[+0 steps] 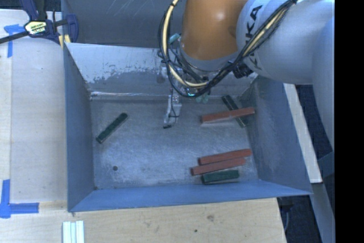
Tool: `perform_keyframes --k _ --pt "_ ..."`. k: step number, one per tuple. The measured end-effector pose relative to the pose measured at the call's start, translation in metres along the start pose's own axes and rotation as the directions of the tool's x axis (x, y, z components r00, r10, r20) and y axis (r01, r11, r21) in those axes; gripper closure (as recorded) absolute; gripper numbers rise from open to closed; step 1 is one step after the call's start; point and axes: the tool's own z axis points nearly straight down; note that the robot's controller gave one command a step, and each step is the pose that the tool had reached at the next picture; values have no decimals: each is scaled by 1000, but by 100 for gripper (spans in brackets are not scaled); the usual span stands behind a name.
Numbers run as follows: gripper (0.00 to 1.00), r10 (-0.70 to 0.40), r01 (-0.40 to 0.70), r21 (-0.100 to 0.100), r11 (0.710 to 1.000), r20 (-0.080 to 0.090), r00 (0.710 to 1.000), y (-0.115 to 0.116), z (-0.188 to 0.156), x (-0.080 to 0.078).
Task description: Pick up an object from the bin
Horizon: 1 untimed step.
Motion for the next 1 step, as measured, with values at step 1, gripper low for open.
perform_keyframes --k 1 --pt "0 2 -2 -1 1000 9 1000 0 -5 -2"
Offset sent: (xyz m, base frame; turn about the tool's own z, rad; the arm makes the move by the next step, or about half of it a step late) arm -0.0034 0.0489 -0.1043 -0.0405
